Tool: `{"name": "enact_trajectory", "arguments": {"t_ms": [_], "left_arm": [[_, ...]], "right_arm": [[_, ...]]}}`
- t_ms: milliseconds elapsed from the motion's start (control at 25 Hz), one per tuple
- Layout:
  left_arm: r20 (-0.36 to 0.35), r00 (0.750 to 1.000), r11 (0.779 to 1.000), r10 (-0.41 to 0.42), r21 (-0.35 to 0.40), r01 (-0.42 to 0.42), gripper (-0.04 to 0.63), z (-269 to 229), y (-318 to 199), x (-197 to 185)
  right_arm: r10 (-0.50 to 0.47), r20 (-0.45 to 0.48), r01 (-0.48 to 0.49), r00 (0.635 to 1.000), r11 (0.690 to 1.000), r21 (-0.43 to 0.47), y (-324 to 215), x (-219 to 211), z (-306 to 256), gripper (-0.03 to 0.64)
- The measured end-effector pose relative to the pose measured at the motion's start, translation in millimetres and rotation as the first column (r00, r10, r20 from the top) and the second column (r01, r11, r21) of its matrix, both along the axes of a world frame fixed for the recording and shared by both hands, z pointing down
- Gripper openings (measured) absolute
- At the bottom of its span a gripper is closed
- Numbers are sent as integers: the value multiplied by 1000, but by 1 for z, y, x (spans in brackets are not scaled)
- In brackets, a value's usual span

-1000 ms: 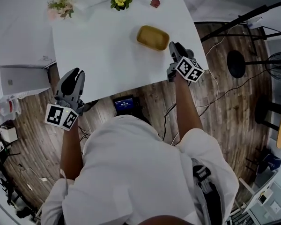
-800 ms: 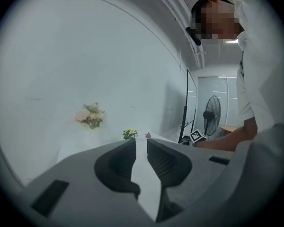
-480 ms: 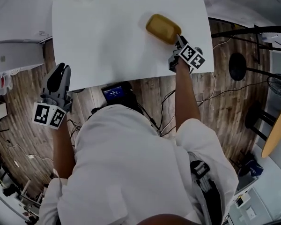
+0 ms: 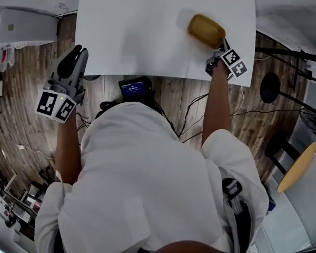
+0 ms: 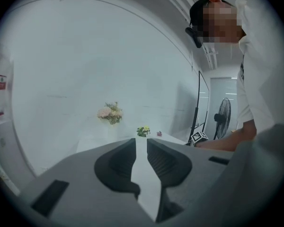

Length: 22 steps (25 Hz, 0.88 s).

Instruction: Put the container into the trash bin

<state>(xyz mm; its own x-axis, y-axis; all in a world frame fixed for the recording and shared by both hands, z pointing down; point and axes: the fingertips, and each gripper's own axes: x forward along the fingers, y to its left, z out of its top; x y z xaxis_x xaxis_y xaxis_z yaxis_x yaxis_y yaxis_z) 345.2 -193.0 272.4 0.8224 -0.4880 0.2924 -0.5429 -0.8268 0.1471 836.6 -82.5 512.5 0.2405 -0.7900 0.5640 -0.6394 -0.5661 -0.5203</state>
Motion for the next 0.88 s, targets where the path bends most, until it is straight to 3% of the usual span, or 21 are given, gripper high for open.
{"name": "enact_trajectory", "arguments": {"t_ms": [480, 880], "left_arm": [[-103, 992, 996, -73, 42, 77, 77, -12, 9, -65], [-201, 968, 979, -148, 113, 173, 77, -47, 29, -141]], "right_arm": [[-12, -121, 37, 993, 976, 213, -11, -49, -110, 41], [-53, -216, 141, 975, 899, 414, -26, -125, -230, 41]]}}
